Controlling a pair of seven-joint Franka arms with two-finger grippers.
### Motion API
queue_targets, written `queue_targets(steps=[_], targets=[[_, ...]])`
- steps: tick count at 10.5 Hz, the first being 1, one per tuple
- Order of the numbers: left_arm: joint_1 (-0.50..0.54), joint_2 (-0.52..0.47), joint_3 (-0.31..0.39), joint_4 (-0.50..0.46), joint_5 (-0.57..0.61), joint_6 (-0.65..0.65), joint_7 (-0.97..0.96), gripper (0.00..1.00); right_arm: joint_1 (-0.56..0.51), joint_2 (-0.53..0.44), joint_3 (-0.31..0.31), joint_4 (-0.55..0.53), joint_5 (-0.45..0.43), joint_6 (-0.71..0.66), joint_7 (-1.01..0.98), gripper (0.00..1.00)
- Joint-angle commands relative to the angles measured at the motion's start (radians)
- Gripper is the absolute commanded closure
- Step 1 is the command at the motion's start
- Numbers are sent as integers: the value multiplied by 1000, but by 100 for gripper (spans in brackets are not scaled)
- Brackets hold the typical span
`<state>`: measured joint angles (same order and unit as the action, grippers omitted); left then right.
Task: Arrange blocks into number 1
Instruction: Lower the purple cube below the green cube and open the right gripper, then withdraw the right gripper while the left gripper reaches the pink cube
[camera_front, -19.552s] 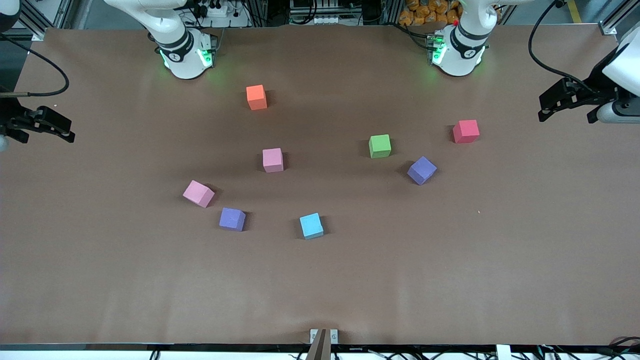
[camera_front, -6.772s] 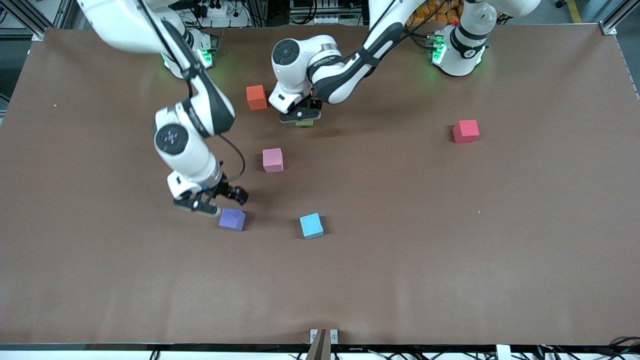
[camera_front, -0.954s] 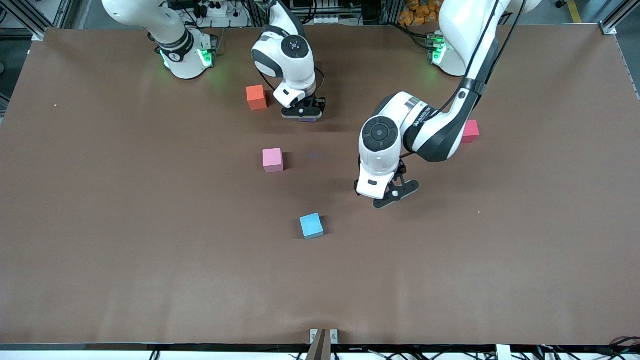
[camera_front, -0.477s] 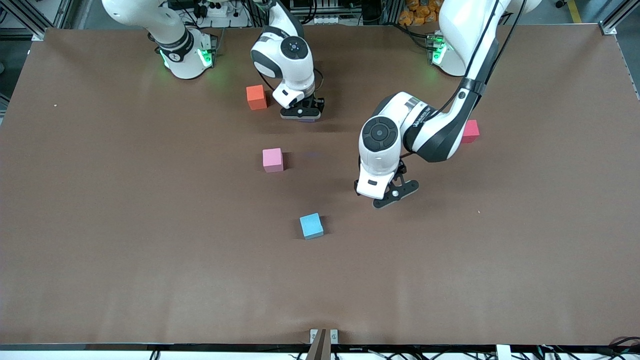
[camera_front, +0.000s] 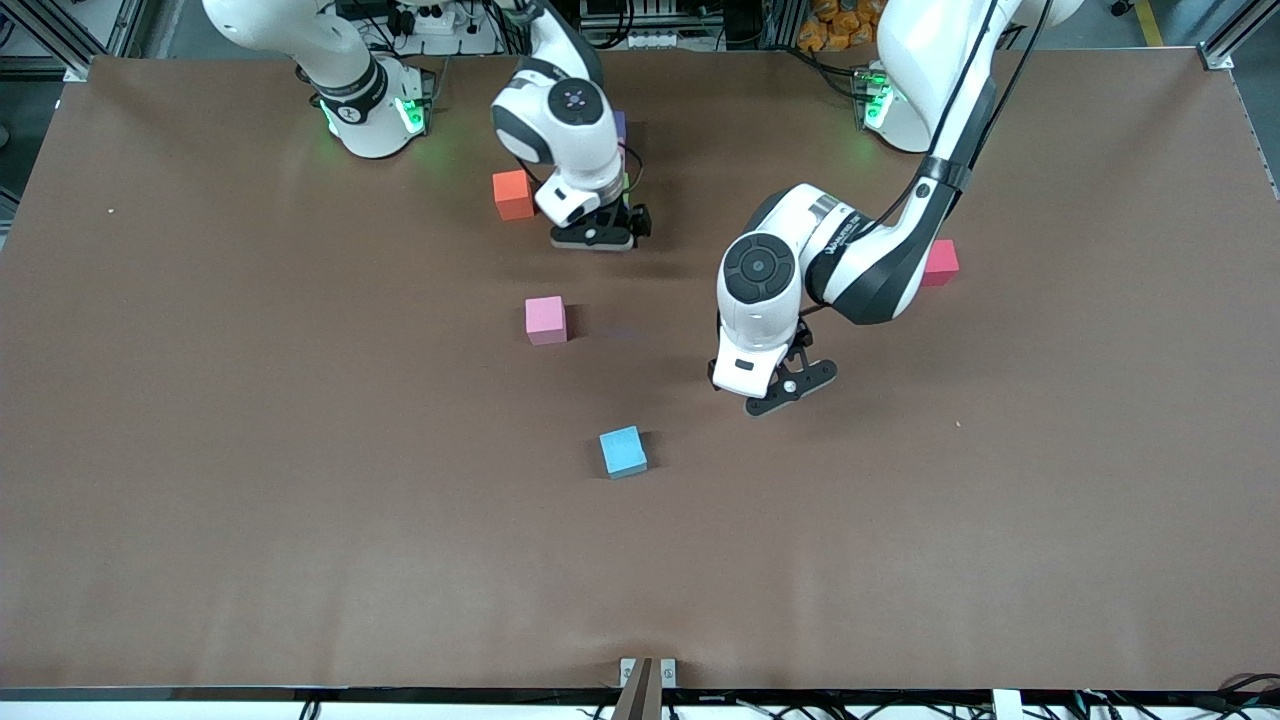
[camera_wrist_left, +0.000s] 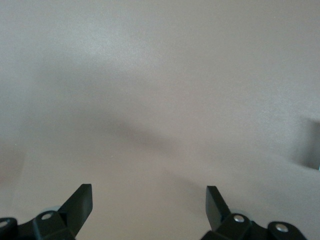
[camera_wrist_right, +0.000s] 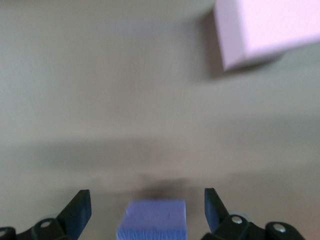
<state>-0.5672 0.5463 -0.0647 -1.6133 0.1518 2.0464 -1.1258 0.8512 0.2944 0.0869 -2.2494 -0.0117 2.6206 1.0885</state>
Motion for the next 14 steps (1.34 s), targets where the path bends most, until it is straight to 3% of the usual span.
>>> queue_targets(steps=[1, 3, 6, 9, 11, 14], targets=[[-6, -6, -4, -4, -11, -8, 12, 0, -140, -89, 7, -7, -5, -39, -2, 0], [-23, -6, -23, 9, -12, 3, 3, 0, -269, -103, 2, 23, -10, -39, -92, 0], [-61, 49, -69, 73, -14, 8, -38, 0, -470, -109, -4, 114, -10, -86, -426, 0], [-83, 83, -69, 104, -12, 8, -57, 0, -635, -104, -9, 415, -10, -502, -689, 0], [-94, 96, -70, 131, -12, 9, -55, 0, -638, -107, -76, 502, -7, -612, -768, 0], [-161, 184, -70, 246, -15, 30, -95, 0, -688, -107, -76, 638, -5, -798, -837, 0]])
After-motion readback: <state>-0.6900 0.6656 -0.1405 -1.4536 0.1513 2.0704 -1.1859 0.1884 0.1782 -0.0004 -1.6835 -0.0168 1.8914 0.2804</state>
